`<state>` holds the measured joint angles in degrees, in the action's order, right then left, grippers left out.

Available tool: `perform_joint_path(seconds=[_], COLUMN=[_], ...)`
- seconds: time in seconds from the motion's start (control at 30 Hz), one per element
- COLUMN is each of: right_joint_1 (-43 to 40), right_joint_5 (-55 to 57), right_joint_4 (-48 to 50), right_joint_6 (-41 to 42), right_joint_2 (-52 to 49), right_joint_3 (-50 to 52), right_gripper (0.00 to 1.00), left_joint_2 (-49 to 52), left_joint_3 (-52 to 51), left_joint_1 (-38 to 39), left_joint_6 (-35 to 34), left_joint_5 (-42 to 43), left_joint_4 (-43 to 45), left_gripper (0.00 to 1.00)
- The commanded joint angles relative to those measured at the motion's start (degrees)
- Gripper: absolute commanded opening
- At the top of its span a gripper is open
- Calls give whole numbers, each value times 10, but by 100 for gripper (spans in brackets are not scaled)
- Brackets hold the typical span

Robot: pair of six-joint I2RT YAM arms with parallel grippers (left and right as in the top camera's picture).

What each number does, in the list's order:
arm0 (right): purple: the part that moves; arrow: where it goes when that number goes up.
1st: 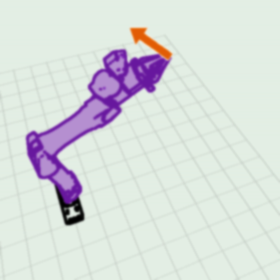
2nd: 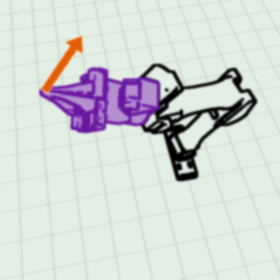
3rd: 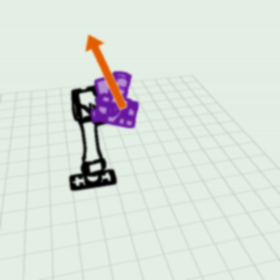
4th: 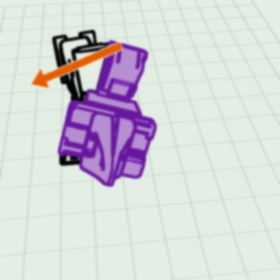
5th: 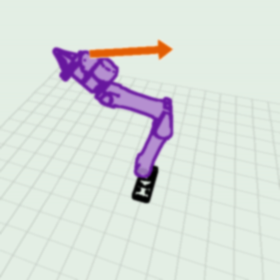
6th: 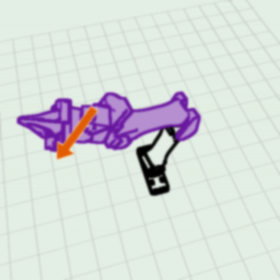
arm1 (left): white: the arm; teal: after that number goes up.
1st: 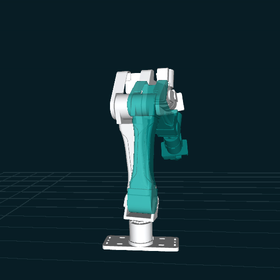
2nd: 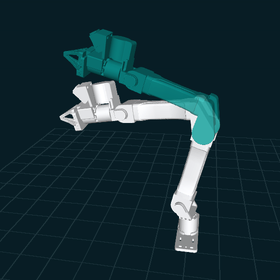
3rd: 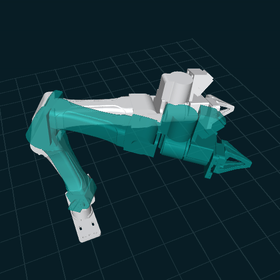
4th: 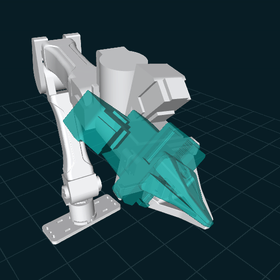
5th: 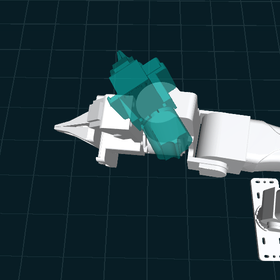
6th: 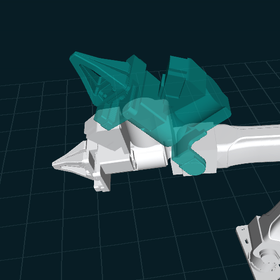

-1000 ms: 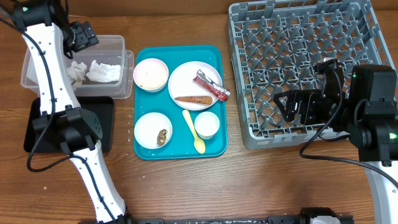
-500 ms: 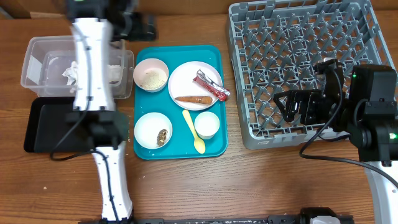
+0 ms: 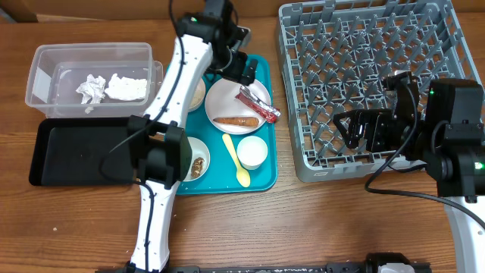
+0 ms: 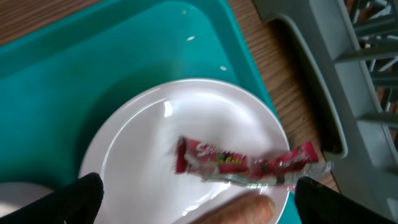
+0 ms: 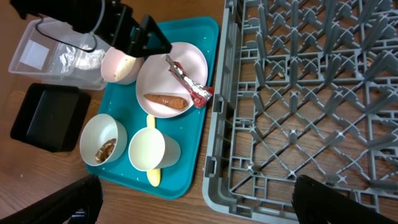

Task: Sort waste into correct bins and load items into the dishwasher
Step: 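Reach the left gripper to the plate and grasp the red wrapper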

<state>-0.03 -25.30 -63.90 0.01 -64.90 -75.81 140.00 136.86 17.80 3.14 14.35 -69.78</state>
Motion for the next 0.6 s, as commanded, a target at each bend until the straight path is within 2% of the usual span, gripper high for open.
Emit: perform_joint_path(seconds=[0.0,0.13,0.37,0.57], right_joint_1=[-4,-4,-4,-4], right_joint_5=[-5,-5,-5,-5], right_joint_4=[3,2,2,2], right_joint_6=[2,2,2,2], right_joint_2=[2,2,2,2], right_joint_3=[-15,-15,-15,-15], right_gripper=[100,100,100,100], left_joint_2=[4,4,4,4], left_joint_3=[-31,-70,-81,-90], left_joint_1=[16,21,21,24], left_joint_6=[-26,-41,-49,-49], left_joint_5=[-4,-4,-3,-3], left_joint_4=[30,66,41,32], left_gripper=[100,100,96,81])
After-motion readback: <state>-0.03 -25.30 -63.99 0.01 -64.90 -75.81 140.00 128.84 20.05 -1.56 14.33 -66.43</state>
